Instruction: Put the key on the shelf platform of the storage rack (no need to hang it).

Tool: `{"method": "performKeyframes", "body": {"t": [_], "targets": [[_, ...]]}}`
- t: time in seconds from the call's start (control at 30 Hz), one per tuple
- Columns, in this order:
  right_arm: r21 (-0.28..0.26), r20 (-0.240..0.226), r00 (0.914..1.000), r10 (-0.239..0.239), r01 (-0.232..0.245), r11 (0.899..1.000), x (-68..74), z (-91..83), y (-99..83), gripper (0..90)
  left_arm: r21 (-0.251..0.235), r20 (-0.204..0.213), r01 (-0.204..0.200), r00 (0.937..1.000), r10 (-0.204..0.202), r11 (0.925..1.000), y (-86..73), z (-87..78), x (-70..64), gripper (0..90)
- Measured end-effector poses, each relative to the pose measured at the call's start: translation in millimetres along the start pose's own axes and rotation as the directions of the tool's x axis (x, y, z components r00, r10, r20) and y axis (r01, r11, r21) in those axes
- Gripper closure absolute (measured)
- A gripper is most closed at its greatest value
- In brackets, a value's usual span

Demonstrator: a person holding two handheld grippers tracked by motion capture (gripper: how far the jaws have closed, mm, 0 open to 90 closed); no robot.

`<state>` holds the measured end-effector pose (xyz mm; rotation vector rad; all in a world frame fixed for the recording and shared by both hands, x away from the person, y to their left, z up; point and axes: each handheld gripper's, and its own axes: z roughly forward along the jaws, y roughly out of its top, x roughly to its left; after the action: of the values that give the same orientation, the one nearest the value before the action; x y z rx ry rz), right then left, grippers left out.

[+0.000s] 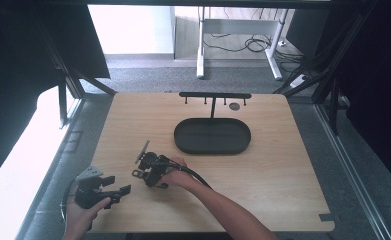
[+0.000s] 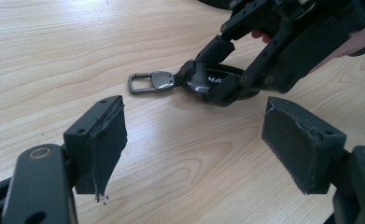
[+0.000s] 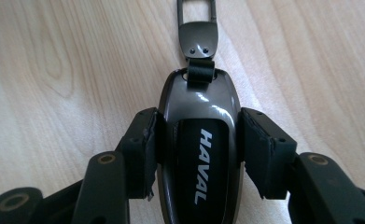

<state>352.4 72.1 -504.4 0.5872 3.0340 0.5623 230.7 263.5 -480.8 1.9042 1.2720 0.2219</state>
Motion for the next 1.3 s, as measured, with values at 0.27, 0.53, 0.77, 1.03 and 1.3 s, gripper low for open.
{"method": "performKeyframes", "body": {"t": [0.27,0.53,0.77,1.03,1.3], "targets": [[-0.062,-0.012,0.9996,0.026,-0.027,0.998,-7.1,-28.0,0.0,49.1,0.000,0.001,-0.002,1.0000,0.002,1.0000,0.2,-0.3,-0.5,22.1],[-0.116,-0.009,0.9996,0.026,-0.027,0.993,-12.7,-57.4,-5.2,49.1,-0.001,0.000,0.005,1.0000,-0.005,1.0000,0.0,0.6,-1.3,22.1],[-0.156,0.009,0.9997,0.024,-0.022,0.988,-17.6,-82.1,-11.6,49.2,0.000,0.001,0.005,1.0000,-0.005,1.0000,0.0,0.9,-1.4,22.1],[-0.159,0.025,0.9993,0.027,-0.023,0.987,-20.7,-93.6,-17.9,49.2,0.002,0.000,-0.001,1.0000,0.001,1.0000,0.1,1.6,-1.6,22.1],[-0.170,0.032,0.9989,0.034,-0.028,0.985,-26.4,-99.9,-21.7,49.2,0.005,-0.001,-0.001,1.0000,0.001,1.0000,-0.3,1.9,-0.5,22.1]]}}
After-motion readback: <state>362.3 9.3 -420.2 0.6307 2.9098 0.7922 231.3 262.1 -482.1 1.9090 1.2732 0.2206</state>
